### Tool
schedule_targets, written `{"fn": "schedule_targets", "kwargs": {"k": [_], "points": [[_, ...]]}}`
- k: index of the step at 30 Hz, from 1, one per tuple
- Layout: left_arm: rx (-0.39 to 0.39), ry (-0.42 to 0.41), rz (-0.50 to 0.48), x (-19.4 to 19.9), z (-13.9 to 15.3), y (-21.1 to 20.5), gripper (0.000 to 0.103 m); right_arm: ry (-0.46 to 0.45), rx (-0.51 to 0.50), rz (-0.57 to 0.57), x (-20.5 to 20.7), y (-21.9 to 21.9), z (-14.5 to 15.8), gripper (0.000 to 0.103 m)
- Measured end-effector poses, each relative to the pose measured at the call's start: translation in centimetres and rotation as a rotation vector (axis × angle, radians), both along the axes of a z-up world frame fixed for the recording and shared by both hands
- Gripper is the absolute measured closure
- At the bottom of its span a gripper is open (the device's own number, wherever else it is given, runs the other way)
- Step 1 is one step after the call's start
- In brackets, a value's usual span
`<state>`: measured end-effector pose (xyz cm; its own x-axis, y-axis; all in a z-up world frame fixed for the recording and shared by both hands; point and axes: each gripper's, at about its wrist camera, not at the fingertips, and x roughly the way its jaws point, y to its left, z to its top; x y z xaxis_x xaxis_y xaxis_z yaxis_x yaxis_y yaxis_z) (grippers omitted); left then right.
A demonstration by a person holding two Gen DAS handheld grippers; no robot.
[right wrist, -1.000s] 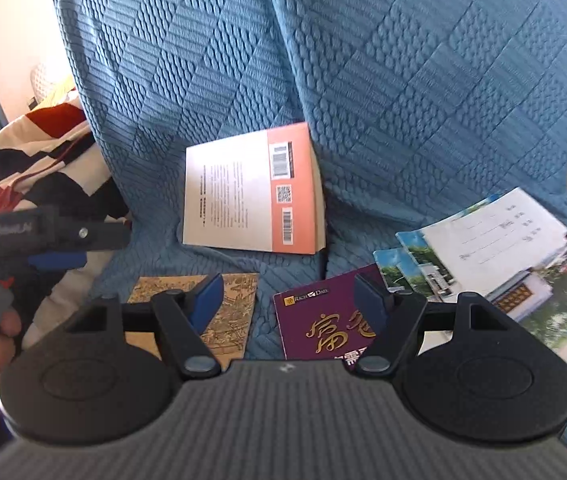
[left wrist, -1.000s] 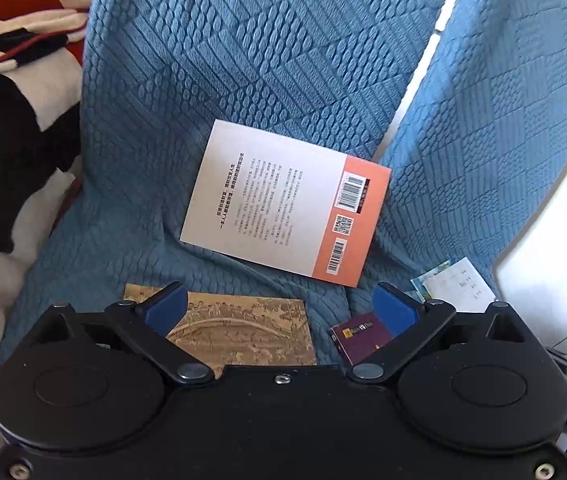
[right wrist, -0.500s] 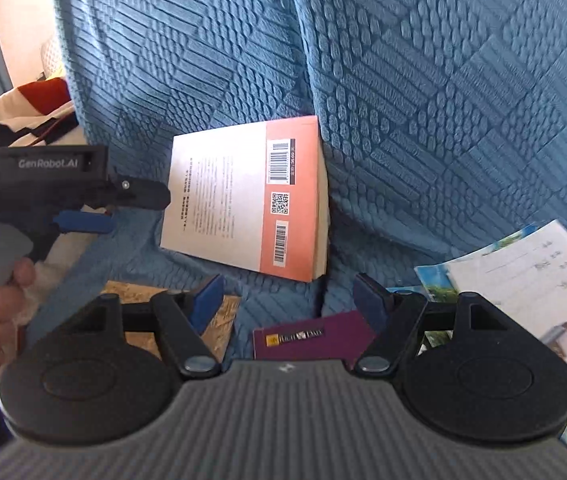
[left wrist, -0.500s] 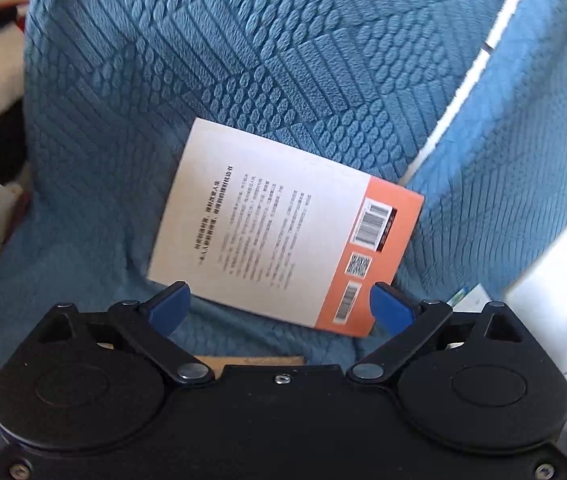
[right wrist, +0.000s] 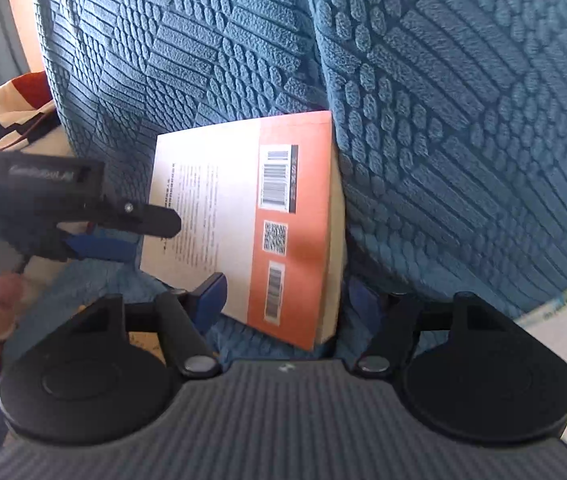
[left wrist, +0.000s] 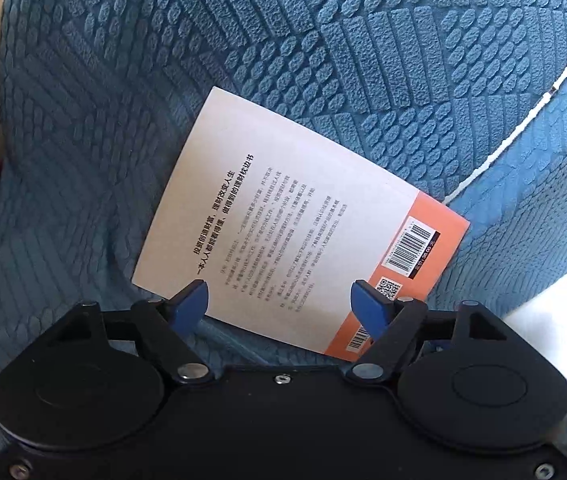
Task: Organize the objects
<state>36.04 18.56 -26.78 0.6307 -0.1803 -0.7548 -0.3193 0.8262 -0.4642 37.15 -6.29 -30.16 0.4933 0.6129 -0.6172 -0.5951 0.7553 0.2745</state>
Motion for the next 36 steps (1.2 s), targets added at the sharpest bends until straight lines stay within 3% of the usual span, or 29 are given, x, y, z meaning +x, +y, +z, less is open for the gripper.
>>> {"fn": "schedule_targets", "kwargs": {"k": [7,14,25,31,36], "points": [[0.007,0.008,-0.014,0.4,-0.1,0.1,0.027,0.050,0.016,0.001,2.3,0.4,-0.9,0.034],[-0.020,-0.005,-0.019,0.2,0.4,0.5,0.027,0.101,0.061,0.029,3.8,0.6,-1.6,0.044],[-0.103,-0.009,0.006,-0.6,0.1,1.6,0.026,0.020,0.095,0.065,3.5,0.3,0.6,0.053],[-0.136,-0.019,0.022,-0.8,0.3,2.1,0.022,-0.060,0.097,0.080,3.2,0.5,2.1,0.065],[-0.213,-0.042,0.036,-1.6,0.9,2.3,0.018,-0.100,0.111,0.114,2.7,0.7,3.0,0.071]]}}
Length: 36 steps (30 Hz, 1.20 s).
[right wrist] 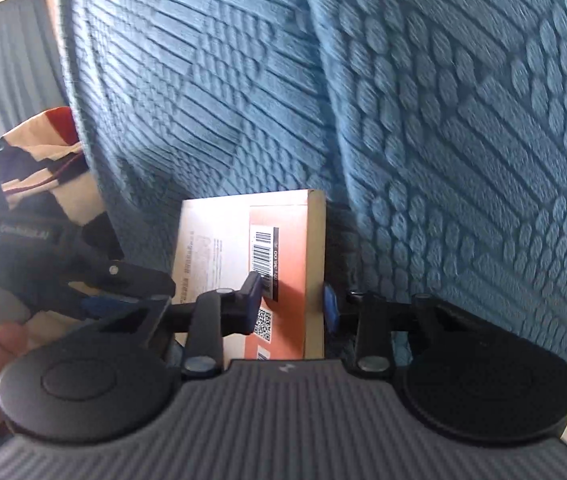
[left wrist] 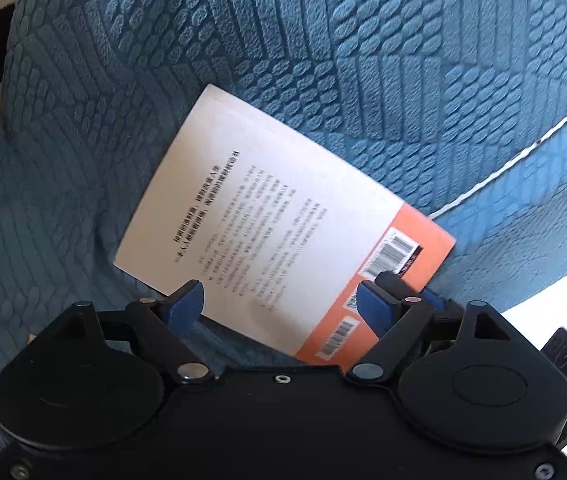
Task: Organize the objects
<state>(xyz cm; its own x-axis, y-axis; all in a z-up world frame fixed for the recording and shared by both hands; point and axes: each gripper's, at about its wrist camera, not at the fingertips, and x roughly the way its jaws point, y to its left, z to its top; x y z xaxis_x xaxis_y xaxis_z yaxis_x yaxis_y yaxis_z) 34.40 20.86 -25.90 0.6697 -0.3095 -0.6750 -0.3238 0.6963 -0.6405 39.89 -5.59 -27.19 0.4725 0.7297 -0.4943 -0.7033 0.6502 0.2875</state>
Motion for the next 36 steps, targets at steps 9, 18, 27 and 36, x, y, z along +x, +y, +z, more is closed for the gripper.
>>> {"fn": "schedule_targets", "kwargs": {"k": [9,18,27,36], "points": [[-0.162,-0.090,0.017,-1.4,1.2,-0.1,0.007,-0.171,-0.071,0.111,-4.2,0.8,1.8,0.080],[-0.235,-0.108,0.082,-4.4,1.2,0.6,0.006,-0.300,-0.133,0.211,-8.8,2.1,2.7,0.084],[-0.264,-0.153,0.083,-7.6,1.5,0.7,0.006,-0.301,-0.155,0.239,-11.8,2.4,2.6,0.084],[-0.246,-0.146,0.104,-10.1,1.9,0.5,0.011,-0.360,-0.218,0.348,-16.3,3.4,1.8,0.085]]}}
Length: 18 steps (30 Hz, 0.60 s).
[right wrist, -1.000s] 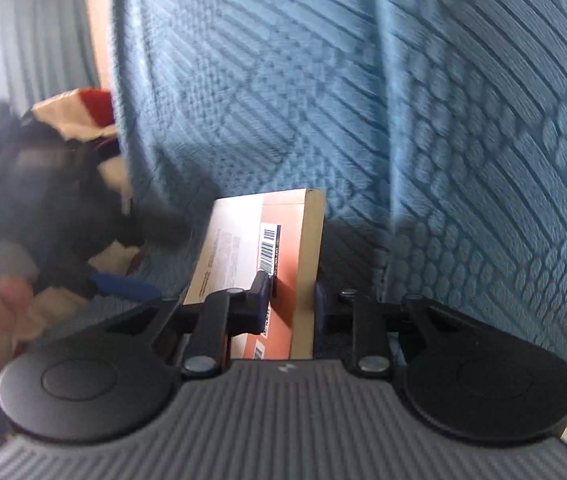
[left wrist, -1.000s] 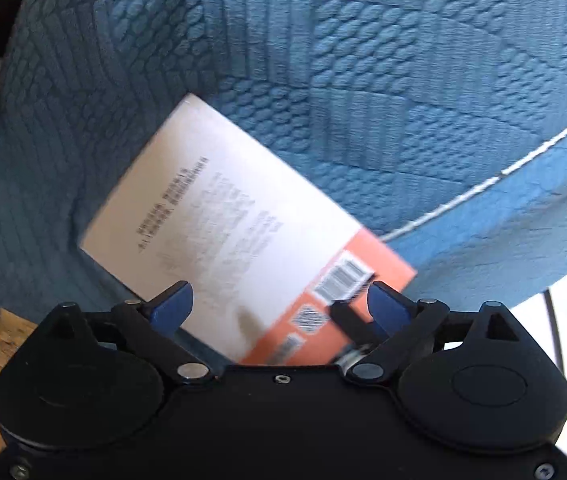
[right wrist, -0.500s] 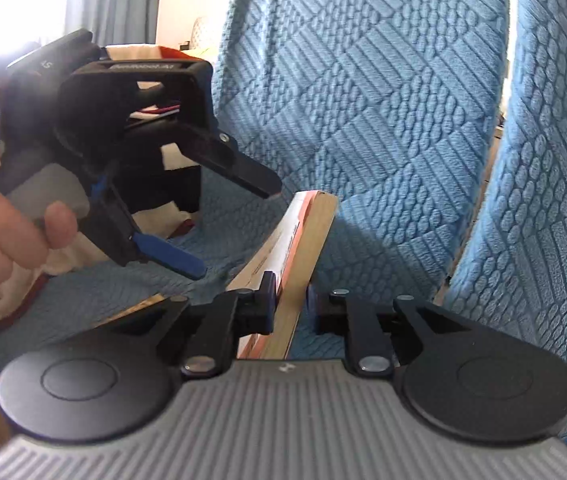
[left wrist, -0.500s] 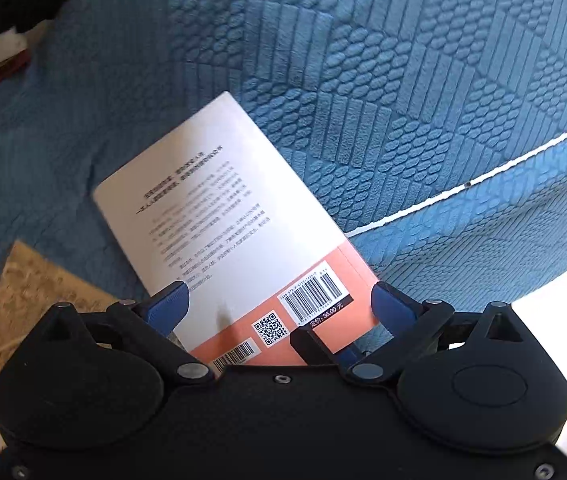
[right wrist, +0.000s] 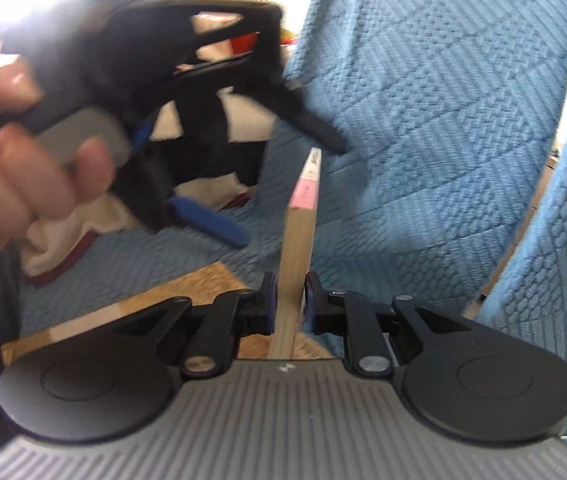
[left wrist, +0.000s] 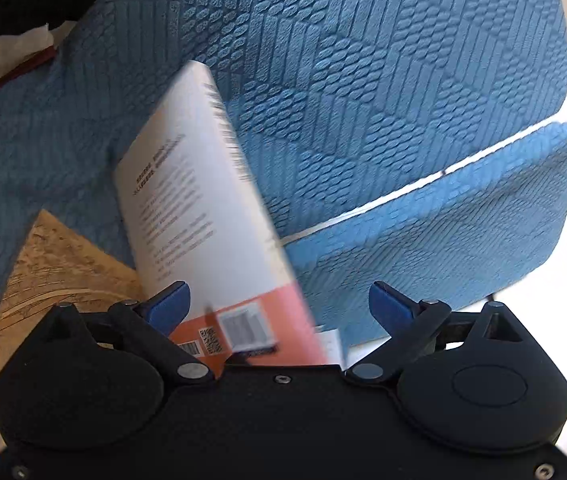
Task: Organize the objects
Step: 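Close the left tool on the white-and-orange book's edge and lift it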
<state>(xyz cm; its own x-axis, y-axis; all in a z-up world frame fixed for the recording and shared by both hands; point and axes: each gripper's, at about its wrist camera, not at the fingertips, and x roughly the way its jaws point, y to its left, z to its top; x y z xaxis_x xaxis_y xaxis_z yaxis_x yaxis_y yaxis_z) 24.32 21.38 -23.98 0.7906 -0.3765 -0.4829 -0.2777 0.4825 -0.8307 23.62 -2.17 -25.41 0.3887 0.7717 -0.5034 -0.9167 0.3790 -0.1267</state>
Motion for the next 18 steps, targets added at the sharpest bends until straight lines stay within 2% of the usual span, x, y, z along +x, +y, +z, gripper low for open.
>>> {"fn": "schedule_targets", "kwargs": {"k": [1,3,4,7,9,11,18], "points": [[0.017,0.016,-0.005,-0.1,0.0,-0.2,0.013,-0.004,-0.011,0.013,-0.5,0.2,-0.2,0.085],[0.032,0.050,-0.017,-0.2,-0.3,-0.6,0.023,-0.024,-0.036,0.036,-1.5,0.5,-0.7,0.085],[0.034,0.065,-0.021,-0.3,-0.5,-0.8,0.024,-0.032,-0.044,0.045,-1.8,0.7,-0.9,0.085],[0.042,0.116,-0.017,-0.6,-1.0,-1.3,0.037,-0.038,-0.054,0.049,-2.5,1.1,-1.2,0.085],[0.048,0.147,-0.021,-0.7,-1.3,-1.5,0.053,-0.037,-0.054,0.043,-2.5,1.1,-1.1,0.085],[0.082,0.178,-0.022,-0.6,-1.4,-1.6,0.063,-0.045,-0.055,0.037,-2.6,1.3,-1.1,0.085],[0.094,0.251,-0.039,-0.6,-2.0,-1.4,0.084,-0.052,-0.084,0.031,-3.6,1.3,-1.2,0.076]]}}
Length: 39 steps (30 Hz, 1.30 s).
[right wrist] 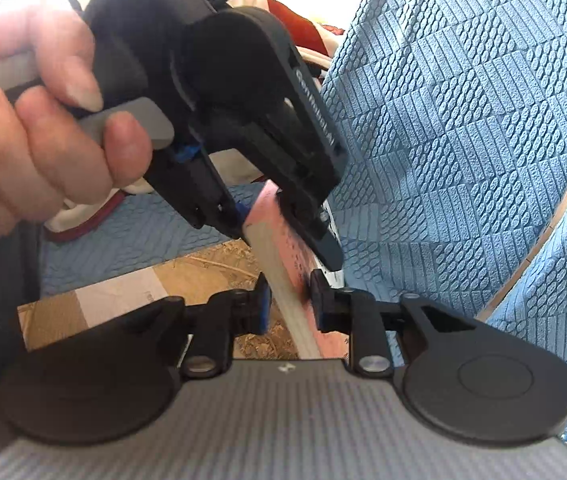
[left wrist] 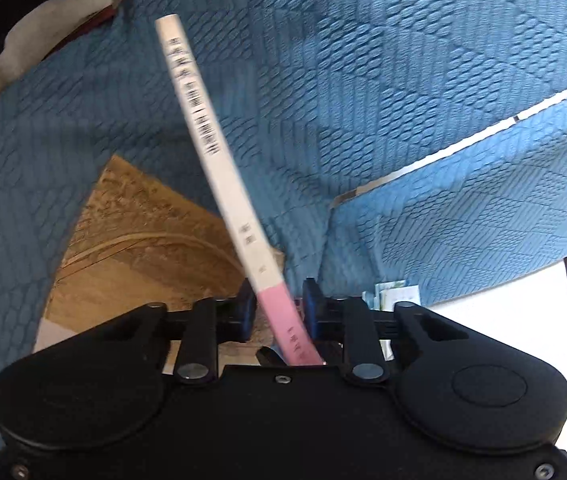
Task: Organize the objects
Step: 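Close the left tool on the white-and-orange book's edge and lift it, then turn the book over and lower it cover-up onto the tan book, opening the left tool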
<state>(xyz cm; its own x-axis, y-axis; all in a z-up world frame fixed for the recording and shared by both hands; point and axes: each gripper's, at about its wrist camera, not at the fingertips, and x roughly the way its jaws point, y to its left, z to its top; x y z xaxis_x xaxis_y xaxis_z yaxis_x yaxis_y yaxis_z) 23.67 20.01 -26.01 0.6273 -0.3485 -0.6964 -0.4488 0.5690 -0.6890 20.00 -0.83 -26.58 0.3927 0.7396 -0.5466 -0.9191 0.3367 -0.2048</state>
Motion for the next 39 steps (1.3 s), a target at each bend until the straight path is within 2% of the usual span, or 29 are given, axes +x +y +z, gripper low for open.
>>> {"fn": "schedule_targets", "kwargs": {"k": [2,4,8,13,17,19,20,23,25,28,30,35,38,39], "points": [[-0.011,0.004,-0.004,-0.2,-0.4,0.2,0.084,0.019,-0.005,-0.014,-0.1,-0.1,0.0,0.074],[0.000,0.008,-0.014,-0.2,-0.7,0.1,0.085,0.090,0.000,-0.043,0.2,-0.5,0.3,0.073],[-0.033,0.009,0.005,-0.2,-1.3,0.5,0.085,0.350,0.076,-0.147,2.1,-2.3,0.8,0.071],[-0.080,0.000,0.025,-0.4,-1.7,1.3,0.085,0.719,0.252,-0.307,5.2,-6.1,-0.3,0.070],[-0.083,0.004,0.027,-0.3,-1.7,1.4,0.086,1.054,0.447,-0.483,8.1,-9.6,-3.1,0.051],[-0.080,0.002,0.025,-0.3,-1.6,1.3,0.086,1.214,0.557,-0.518,8.9,-10.7,-4.7,0.045],[-0.079,0.000,0.024,-0.3,-1.6,1.3,0.086,1.283,0.599,-0.524,9.1,-10.9,-5.4,0.038],[-0.083,0.001,0.028,-0.3,-1.7,1.3,0.086,1.438,0.689,-0.530,8.5,-10.5,-7.0,0.018],[-0.105,-0.004,0.039,-0.6,-1.9,1.5,0.086,1.527,0.706,-0.537,7.9,-9.6,-7.9,0.016],[-0.133,-0.007,0.055,-0.8,-2.1,1.8,0.086,1.630,0.695,-0.542,7.6,-8.4,-9.6,0.016],[-0.142,-0.010,0.063,-0.9,-2.2,2.1,0.086,1.658,0.707,-0.561,7.5,-7.9,-10.3,0.016],[-0.143,-0.010,0.073,-1.3,-2.1,2.5,0.087,1.670,0.796,-0.624,8.7,-7.3,-11.2,0.016],[-0.142,-0.006,0.078,-1.5,-2.2,2.6,0.087,1.640,0.803,-0.663,9.7,-6.8,-11.3,0.017],[-0.141,-0.004,0.081,-1.6,-2.3,2.8,0.088,1.626,0.799,-0.673,10.0,-6.7,-11.3,0.023]]}}
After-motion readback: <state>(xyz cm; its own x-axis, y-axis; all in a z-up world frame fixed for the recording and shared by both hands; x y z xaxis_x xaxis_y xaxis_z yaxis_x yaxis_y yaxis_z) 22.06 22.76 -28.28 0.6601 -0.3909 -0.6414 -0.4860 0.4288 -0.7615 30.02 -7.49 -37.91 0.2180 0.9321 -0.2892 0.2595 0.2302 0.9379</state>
